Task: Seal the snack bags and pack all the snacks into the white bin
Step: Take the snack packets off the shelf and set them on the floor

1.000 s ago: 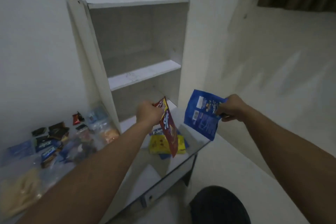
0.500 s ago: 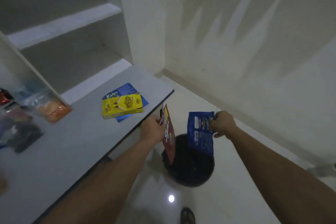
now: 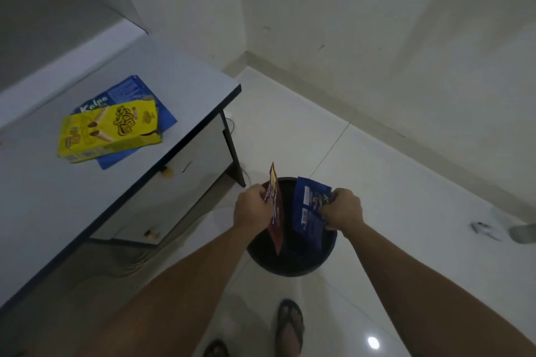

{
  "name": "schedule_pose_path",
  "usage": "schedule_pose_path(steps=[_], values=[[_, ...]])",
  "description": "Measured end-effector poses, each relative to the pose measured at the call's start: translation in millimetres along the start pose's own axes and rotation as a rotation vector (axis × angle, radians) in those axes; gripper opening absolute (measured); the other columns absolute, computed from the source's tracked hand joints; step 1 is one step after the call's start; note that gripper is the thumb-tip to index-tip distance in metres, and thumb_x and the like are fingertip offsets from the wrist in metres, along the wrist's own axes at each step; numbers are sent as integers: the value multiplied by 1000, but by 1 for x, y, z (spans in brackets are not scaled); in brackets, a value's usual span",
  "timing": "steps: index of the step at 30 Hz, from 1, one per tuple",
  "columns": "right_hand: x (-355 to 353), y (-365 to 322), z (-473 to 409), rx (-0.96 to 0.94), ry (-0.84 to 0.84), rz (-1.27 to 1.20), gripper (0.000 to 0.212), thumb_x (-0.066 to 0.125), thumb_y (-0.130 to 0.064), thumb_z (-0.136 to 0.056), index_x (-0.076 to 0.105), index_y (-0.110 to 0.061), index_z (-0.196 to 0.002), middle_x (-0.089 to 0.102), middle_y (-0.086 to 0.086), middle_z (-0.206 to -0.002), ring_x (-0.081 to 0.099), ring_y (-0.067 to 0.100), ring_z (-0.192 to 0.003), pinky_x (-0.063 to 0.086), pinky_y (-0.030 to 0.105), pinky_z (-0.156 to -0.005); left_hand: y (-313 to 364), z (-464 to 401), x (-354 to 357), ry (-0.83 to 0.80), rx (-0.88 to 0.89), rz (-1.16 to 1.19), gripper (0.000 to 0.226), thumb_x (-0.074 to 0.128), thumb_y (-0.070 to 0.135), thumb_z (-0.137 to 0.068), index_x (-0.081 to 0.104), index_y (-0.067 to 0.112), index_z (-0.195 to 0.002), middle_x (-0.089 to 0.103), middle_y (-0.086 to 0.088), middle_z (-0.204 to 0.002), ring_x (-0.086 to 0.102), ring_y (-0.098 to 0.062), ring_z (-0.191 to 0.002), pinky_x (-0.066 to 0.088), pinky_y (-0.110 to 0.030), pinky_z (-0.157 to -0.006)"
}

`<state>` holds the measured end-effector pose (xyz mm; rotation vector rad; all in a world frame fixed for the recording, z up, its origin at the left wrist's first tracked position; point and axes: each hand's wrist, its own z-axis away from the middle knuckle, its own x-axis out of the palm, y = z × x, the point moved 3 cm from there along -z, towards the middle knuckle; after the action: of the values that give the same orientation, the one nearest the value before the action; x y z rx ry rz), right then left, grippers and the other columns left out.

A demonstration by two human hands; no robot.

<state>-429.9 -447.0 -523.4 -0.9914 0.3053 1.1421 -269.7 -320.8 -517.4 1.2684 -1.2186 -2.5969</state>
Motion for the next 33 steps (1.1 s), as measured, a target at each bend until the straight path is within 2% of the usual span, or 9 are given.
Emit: schedule_pose_path(steps=[2, 6, 9, 12, 15, 18, 22, 24, 33], values=[[13, 7, -12, 4, -8, -17, 17, 67, -9, -76, 58, -4, -90, 66, 15, -84, 69, 33, -73, 61, 46, -65, -8, -8, 19, -30, -12, 7, 7, 62, 17, -89, 59, 12, -90, 61, -1, -91, 63, -20, -87, 57, -31, -71], [39, 19, -29, 1, -24, -4, 13, 68, -14, -77, 57, -8, -79, 67, 14, -78, 67, 31, -69, 60, 40, -64, -23, -24, 48, -110, -69, 6, 13, 65, 19, -84, 53, 21, -78, 62, 2, -82, 64, -20, -85, 57, -38, -78], [46, 24, -33, -8, -91, 28, 13, 69, -18, -80, 60, -8, -82, 59, 3, -70, 56, 18, -63, 46, 24, -56, -30, -28, 54, -176, -89, -15, 29, 70, 28, -80, 57, 18, -103, 62, -2, -96, 60, -21, -93, 53, -40, -87], [36, 22, -25, 7, -126, 18, 15, 67, -20, -84, 55, -11, -83, 49, -3, -66, 53, 15, -64, 40, 22, -53, -29, -27, 41, -197, -108, -47, 41, 69, 32, -81, 56, 14, -115, 61, -5, -106, 58, -23, -100, 51, -42, -92], [15, 9, -17, 14, -143, 35, 17, 68, -22, -84, 57, -8, -81, 59, 5, -73, 59, 21, -68, 47, 25, -55, -16, -25, 11, -193, -140, -40, 40, 70, 34, -79, 58, 14, -112, 62, -5, -107, 60, -23, -99, 52, -41, -91], [-10, -21, -6, -22, -142, 35, 27, 70, -25, -81, 64, 0, -89, 69, 15, -87, 68, 30, -78, 59, 39, -72, 7, -22, -27, -171, -136, -31, 40, 72, 33, -78, 60, 10, -109, 63, -7, -105, 60, -23, -98, 53, -40, -89], [-42, -82, 16, -141, -181, 48, 33, 68, -23, -83, 66, 8, -91, 70, 24, -97, 68, 36, -89, 58, 45, -80, 41, -17, -82, -124, -116, 37, 35, 78, 32, -68, 63, 12, -92, 66, -10, -102, 63, -23, -94, 53, -36, -88], [-54, -119, 29, -199, -204, 41, 33, 68, -22, -84, 66, 9, -94, 69, 26, -100, 68, 38, -92, 57, 46, -82, 59, -12, -114, -102, -82, 21, 32, 78, 31, -69, 62, 12, -89, 65, -5, -94, 61, -18, -84, 51, -29, -80], [-48, -265, 76, -380, -224, -11, 21, 73, -18, -78, 64, -4, -91, 68, 15, -91, 69, 32, -88, 60, 44, -75, 63, -7, -255, 112, -26, -68, 20, 77, 25, -73, 63, 12, -80, 61, -4, -83, 58, -20, -82, 43, -26, -73]])
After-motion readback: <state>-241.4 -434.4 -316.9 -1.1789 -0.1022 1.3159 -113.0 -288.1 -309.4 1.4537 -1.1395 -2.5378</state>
